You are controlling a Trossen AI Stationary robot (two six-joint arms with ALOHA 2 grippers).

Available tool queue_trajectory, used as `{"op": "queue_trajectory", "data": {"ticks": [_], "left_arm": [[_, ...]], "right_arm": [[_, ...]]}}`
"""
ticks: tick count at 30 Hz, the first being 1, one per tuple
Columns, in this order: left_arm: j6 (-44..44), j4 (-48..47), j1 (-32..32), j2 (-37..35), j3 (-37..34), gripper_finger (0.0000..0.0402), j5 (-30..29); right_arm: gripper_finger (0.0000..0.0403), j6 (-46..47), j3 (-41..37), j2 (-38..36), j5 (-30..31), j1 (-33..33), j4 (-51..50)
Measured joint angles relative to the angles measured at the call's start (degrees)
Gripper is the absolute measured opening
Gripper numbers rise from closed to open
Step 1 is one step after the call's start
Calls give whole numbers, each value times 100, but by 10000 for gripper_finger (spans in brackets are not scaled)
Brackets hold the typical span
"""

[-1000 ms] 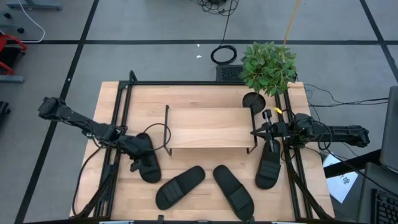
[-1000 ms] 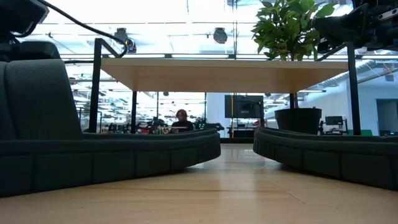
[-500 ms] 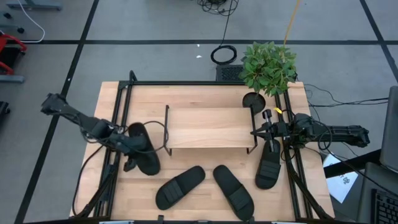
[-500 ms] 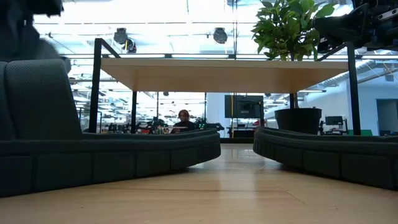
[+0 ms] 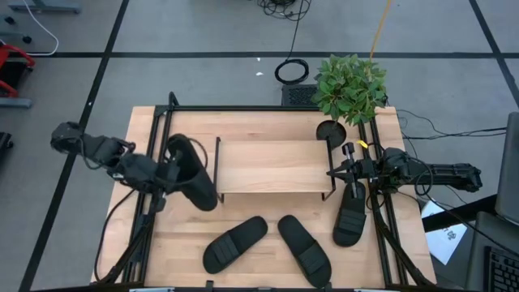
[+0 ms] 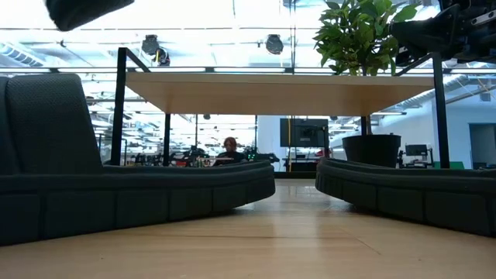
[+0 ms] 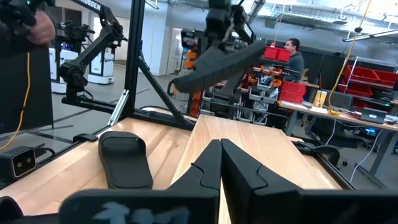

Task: Pick and place slides into the shelf
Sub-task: Put the black slipper on the shelf

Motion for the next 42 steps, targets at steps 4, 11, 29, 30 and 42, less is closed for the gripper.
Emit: {"op": "queue_trajectory", "data": {"ticks": [4,11,29,30,42], "left_arm": [[541,-593,813,579,874,3,706],[2182,-1207,2061,1882,2481,3,1939],[3694,-3598,4047,5161,5007,2,4324],[3720,-3761,4042,5312,5118,2,4329],[3710,-3791,4101,5862,5447,1,4997]], "right_arm": [[0,0,0,0,2,0,0],[0,-19,2,0,4,0,0],[0,-24,0,0,7,-2,2],[0,-24,2,0,8,-2,2],[0,-23,1,0,7,-2,2]]}}
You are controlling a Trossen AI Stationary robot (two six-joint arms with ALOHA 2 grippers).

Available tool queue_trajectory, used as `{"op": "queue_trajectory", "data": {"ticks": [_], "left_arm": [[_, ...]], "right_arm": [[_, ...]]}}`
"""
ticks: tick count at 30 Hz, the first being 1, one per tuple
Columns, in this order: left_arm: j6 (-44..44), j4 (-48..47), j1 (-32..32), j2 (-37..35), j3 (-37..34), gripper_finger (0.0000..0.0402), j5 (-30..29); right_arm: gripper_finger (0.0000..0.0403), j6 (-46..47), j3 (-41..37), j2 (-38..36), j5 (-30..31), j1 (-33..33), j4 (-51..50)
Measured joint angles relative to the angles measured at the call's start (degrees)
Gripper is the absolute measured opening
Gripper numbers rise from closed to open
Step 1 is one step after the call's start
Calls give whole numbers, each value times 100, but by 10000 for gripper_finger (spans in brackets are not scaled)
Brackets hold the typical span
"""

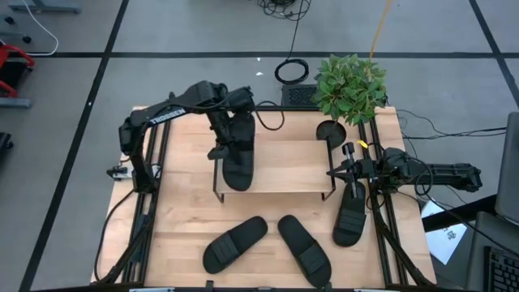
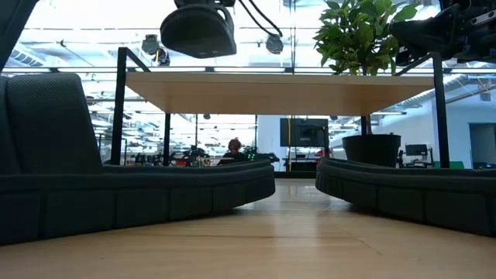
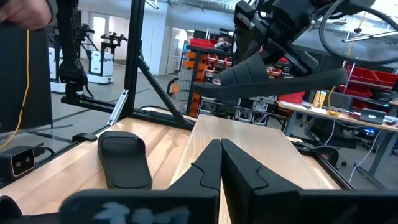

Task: Pick and place slides into the shelf
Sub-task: Put the black slipper on the shelf

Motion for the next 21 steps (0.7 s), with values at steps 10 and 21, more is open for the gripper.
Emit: {"op": "queue_trajectory", "data": {"ticks": [10,21], "left_arm": [[-20,414,-67,93,-545,3,8],[-323,848,-87,94,-1174,4,271]], "right_arm": [[0,-1,-1,0,1,0,61],[0,5,0,0,0,0,109]]}}
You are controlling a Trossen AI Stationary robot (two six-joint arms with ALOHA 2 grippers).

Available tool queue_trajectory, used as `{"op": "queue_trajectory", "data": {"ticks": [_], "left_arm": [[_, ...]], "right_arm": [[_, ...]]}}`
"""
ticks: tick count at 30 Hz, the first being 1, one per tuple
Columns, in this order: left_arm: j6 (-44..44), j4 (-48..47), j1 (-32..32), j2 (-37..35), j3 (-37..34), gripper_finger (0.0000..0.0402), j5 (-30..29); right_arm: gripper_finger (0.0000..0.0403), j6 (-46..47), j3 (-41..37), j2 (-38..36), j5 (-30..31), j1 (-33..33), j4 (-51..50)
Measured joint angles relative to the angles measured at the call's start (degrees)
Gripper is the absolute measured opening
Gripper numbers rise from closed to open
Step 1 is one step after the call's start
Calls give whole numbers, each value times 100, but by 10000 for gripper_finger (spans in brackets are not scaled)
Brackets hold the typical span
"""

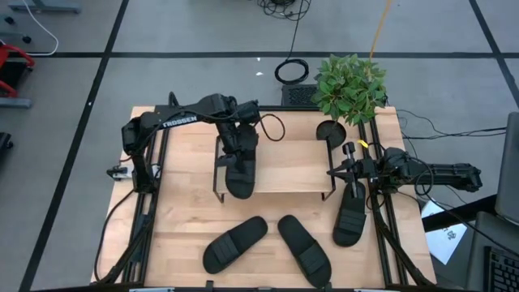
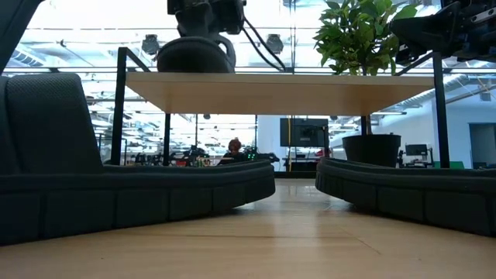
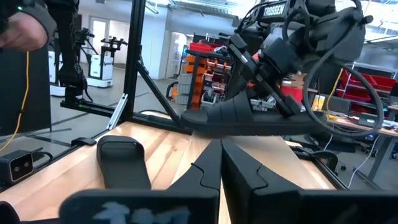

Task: Pick and place slides into the shelf
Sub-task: Put the black slipper on the shelf

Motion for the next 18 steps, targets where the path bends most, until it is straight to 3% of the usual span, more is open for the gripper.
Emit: {"op": "queue_trajectory", "data": {"ticks": [18], "left_arm": [[-253,723,-46,-8,-522,15,206]], "right_arm": [[0,17,0,0,-13,0,18]]}}
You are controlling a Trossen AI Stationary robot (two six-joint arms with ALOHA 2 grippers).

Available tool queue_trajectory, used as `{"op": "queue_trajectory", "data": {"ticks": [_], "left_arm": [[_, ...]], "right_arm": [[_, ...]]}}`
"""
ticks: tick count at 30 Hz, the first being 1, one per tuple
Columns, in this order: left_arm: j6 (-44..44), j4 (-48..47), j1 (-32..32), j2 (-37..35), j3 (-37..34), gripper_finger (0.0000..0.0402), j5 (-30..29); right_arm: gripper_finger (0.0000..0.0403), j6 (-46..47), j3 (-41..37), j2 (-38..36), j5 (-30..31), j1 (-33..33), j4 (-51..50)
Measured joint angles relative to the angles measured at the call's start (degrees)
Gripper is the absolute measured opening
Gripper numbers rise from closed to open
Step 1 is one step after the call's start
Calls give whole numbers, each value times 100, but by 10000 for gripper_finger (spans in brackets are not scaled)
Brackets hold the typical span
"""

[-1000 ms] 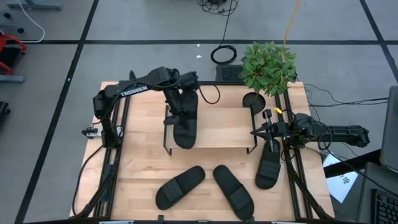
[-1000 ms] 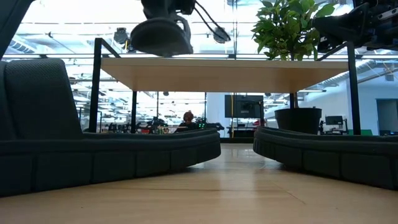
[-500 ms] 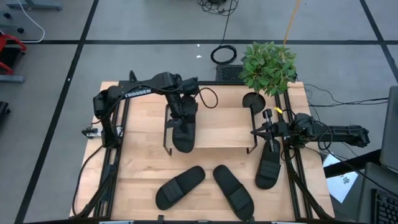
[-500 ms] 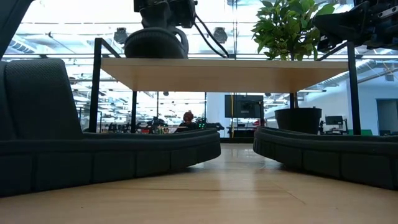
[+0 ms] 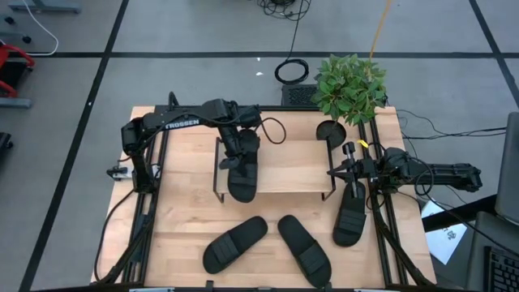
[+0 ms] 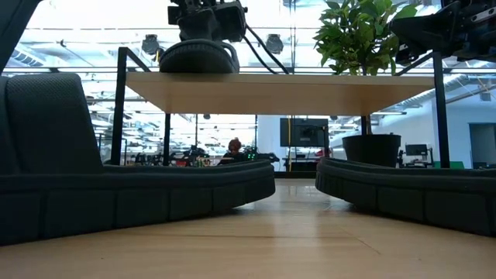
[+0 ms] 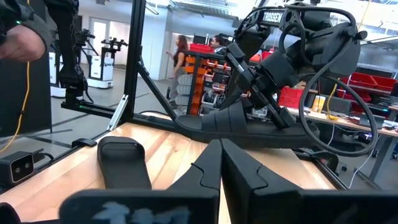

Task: Pick and place slides into the shelf
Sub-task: Put the black slipper on the shelf

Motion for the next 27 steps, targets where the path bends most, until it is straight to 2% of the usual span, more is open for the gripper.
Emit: {"op": "queue_trajectory", "data": {"ticks": [6,10,16,27], "left_arm": [[-63,43,0,-2,0,18,-131],[-82,60,-2,-7,0,40,-404],[-64,125,-4,-9,2,110,-766],[-473,202,0,-46,4,249,-891]], "right_arm": [[0,2,0,0,0,0,-1],[0,2,0,0,-2,0,-1],[0,2,-1,0,-2,0,1],[0,4,0,0,-4,2,-1]]}}
